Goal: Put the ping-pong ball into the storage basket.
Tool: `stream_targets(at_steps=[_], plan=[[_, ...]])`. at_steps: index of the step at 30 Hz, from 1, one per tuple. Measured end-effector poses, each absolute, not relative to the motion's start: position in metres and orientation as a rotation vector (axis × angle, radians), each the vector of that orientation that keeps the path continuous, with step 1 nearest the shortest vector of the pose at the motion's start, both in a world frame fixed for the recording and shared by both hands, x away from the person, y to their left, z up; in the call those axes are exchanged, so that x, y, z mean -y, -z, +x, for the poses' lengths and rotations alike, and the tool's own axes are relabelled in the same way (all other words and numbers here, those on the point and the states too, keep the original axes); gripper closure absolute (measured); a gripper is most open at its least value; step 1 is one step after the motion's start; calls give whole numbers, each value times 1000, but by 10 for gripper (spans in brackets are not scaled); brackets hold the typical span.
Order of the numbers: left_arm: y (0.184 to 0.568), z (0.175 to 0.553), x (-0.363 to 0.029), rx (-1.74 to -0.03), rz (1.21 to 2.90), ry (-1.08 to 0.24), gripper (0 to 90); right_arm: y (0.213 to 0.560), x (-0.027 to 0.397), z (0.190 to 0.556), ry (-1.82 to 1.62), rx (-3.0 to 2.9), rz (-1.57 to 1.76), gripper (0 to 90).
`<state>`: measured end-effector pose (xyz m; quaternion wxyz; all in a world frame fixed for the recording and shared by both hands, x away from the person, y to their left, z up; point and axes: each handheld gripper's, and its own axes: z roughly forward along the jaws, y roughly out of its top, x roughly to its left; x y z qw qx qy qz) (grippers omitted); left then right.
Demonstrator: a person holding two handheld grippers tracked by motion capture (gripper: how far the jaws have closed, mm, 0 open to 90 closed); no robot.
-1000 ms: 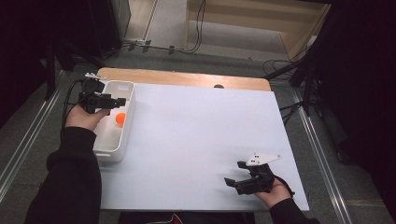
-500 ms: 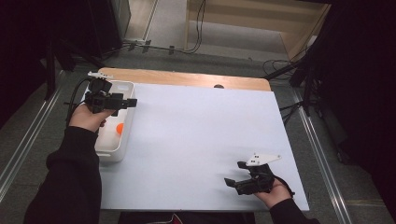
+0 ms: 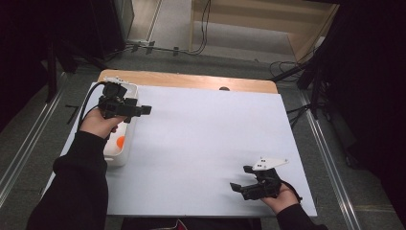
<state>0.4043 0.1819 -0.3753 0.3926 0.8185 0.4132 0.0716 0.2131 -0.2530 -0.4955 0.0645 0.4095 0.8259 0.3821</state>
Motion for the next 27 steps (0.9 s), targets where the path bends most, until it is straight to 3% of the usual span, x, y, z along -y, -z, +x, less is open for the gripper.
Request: stream_targets(at_steps=[27], plan=[[383,388,-150,-920,2112,-85,247,495,258,216,-1178,-2438,1300,132]])
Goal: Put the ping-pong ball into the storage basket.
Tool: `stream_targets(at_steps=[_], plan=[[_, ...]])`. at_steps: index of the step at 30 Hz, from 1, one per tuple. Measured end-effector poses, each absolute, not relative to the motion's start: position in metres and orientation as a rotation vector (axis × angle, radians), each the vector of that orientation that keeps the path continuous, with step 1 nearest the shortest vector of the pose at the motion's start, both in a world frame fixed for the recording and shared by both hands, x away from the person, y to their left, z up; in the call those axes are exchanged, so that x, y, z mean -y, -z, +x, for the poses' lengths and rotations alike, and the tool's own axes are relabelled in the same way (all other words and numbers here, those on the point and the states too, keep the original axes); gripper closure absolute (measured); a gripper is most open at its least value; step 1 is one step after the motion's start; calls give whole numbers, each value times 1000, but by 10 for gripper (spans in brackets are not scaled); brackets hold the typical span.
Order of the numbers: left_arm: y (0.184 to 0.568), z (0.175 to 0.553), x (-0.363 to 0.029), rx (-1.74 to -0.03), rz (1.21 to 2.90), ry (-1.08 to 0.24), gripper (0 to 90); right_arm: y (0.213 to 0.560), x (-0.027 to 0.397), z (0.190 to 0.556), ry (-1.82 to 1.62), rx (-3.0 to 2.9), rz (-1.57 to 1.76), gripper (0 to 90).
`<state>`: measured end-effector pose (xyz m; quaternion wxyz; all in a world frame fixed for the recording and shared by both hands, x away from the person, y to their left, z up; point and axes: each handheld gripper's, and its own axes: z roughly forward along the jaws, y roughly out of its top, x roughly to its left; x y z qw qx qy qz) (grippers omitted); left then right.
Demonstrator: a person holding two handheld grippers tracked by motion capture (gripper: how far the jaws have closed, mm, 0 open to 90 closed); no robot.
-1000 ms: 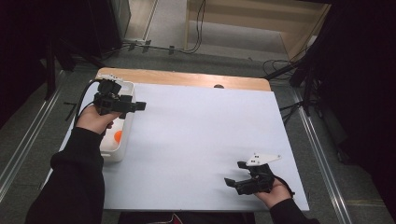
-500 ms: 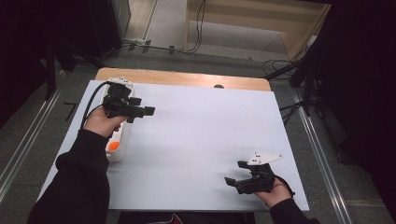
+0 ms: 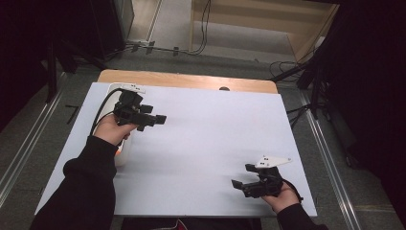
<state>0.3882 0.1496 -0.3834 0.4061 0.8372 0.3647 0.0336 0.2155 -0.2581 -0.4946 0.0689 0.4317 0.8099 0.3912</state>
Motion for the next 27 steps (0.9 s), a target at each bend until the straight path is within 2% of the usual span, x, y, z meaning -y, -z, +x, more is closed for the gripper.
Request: stream_targets(at_steps=[5,27], plan=[[386,383,-149,-913,2085,-69,247,494,259,215,-1183,-2432,1307,132],[401,359,-131,-851,2150,-66,247,494,259,215,-1188,-2438,1296,132]])
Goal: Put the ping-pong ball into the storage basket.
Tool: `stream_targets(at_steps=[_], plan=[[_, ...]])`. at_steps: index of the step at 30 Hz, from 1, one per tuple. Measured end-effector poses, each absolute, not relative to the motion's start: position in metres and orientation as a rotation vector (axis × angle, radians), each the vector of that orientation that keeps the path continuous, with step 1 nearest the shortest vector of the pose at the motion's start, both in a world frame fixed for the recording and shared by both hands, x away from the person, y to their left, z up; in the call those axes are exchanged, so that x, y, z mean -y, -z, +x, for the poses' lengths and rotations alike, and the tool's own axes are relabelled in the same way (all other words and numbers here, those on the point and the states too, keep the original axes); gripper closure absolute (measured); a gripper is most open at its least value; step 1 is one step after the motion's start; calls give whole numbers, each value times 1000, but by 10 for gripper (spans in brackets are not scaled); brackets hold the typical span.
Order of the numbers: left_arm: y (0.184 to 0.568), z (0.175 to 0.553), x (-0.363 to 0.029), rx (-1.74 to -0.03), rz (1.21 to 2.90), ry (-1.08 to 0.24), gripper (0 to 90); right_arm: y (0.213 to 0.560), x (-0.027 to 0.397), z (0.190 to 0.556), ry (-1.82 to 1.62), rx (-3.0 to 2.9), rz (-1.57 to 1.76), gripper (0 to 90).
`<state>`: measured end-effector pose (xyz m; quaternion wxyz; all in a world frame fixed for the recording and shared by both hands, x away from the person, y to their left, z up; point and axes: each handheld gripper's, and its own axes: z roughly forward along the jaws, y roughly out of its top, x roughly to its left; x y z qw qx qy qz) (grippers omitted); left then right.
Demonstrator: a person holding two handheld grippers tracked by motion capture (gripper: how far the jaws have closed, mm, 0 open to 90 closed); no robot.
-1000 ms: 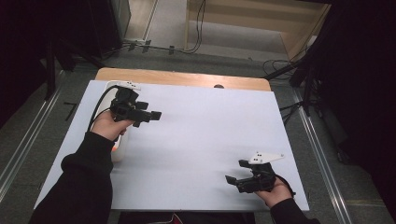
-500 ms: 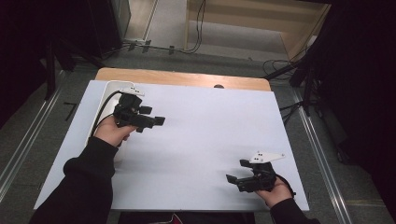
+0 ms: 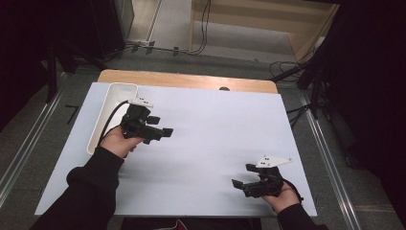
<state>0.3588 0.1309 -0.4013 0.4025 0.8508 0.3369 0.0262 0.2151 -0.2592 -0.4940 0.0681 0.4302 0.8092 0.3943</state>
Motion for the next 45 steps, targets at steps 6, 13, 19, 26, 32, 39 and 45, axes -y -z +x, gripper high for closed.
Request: stream_targets(at_steps=[6,13,19,26,32,39,45], plan=[[408,352,-129,-836,2154,-58,247,495,258,215,-1185,-2445,1293,132],[414,343,-128,-811,2153,-60,247,495,258,215,-1180,-2455,1297,131],[422,337,-127,-789,2166,-32,247,495,258,215,-1178,-2455,1298,131],[428,330,-127,-773,2181,-35,247,495,258,215,-1176,-2456,1298,132],[433,324,-129,-767,2186,-42,246,495,258,215,-1174,-2457,1296,131],[439,318,-131,-742,2197,-43,246,495,258,215,-1169,-2460,1291,132],[444,312,-134,-722,2207,-33,246,495,257,215,-1169,-2460,1291,132]])
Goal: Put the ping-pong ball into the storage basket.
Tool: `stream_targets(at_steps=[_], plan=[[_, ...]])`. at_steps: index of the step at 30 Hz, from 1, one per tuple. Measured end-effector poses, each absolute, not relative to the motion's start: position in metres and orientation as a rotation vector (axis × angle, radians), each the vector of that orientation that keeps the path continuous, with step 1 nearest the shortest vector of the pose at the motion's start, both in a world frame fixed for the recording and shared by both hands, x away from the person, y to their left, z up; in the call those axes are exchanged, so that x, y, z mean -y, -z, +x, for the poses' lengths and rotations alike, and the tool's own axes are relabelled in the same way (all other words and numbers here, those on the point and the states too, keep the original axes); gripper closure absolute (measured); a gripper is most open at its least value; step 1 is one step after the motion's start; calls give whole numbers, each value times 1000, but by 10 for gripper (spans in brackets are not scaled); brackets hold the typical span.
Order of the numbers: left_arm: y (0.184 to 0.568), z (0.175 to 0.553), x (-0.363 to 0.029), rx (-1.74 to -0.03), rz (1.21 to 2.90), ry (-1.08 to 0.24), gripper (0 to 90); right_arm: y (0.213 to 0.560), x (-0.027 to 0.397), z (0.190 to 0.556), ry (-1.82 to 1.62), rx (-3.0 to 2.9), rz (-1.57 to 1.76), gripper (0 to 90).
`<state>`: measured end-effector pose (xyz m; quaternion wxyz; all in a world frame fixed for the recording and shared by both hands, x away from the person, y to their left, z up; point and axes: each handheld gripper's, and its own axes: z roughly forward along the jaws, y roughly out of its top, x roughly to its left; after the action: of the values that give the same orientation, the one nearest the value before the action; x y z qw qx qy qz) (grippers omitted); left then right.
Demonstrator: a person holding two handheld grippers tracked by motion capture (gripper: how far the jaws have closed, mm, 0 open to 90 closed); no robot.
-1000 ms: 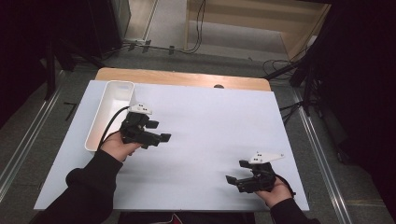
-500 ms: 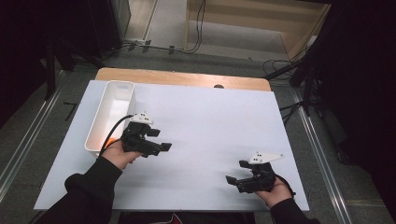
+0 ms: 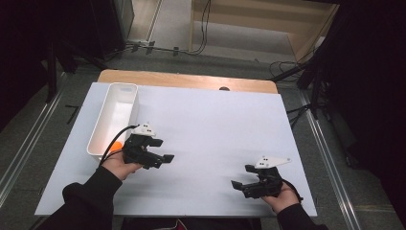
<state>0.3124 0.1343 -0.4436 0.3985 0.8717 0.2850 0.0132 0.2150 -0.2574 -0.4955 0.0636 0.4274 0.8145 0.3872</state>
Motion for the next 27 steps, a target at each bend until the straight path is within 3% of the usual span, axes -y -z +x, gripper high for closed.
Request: stream_targets(at_steps=[27], plan=[[457,290,-152,-653,2240,-51,246,496,258,215,-1170,-2459,1289,132]])
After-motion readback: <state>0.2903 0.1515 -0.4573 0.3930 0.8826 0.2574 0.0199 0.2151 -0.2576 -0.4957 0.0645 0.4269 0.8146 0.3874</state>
